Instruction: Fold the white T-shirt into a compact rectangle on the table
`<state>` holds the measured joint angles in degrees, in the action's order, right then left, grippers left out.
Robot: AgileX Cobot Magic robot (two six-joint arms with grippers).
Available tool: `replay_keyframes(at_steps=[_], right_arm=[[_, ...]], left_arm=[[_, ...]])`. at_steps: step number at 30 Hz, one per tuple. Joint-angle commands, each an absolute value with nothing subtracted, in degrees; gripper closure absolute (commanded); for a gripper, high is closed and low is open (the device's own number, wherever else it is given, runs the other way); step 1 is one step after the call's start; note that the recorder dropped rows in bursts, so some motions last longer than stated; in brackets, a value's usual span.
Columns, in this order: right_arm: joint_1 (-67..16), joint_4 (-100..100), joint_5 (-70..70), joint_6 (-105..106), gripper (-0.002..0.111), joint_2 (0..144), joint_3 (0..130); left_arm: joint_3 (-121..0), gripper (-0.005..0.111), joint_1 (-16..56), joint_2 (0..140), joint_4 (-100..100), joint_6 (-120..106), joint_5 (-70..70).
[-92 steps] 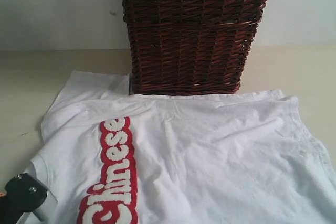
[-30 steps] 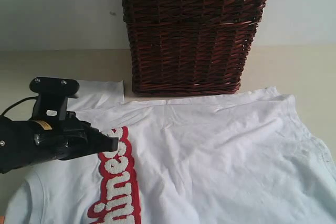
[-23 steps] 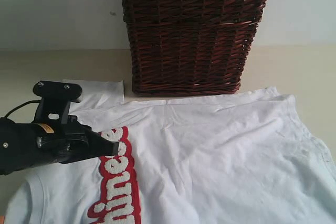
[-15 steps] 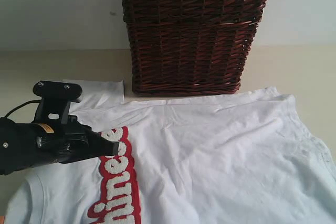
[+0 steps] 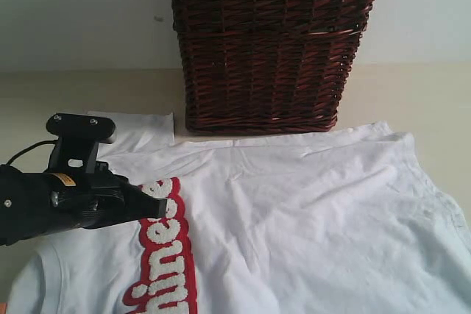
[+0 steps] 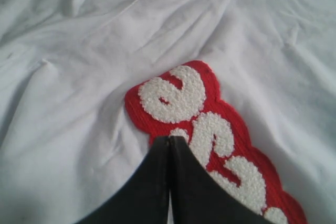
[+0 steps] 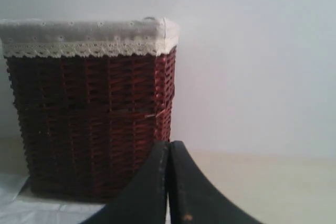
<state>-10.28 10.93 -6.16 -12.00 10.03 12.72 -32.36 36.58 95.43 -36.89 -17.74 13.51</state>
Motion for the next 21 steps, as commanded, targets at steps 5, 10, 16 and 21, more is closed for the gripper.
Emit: replay_keyframes(at_steps=[5,10,16,21], right_arm=[[-10.01,5.02,-11.02,8.11,0.108,35.9,17.62],[-10.01,-27.05,-38.02,64.75,0.108,52.9,28.71],[-10.01,-58.99,-61.91,100.42,0.108,61.01,33.33],[-10.01,-40.21,-55.63,99.2,0.108,72.95,32.97]], left_arm=[[-32.62,0.107,36.5,95.55,-36.58,-17.58,13.82],[-32.62,0.107,36.5,95.55,-36.56,-17.58,13.93],[-32.62,0.107,36.5,95.7,-36.56,-17.58,13.94],[-32.62,0.107,36.5,95.93,-36.56,-17.58,14.04]])
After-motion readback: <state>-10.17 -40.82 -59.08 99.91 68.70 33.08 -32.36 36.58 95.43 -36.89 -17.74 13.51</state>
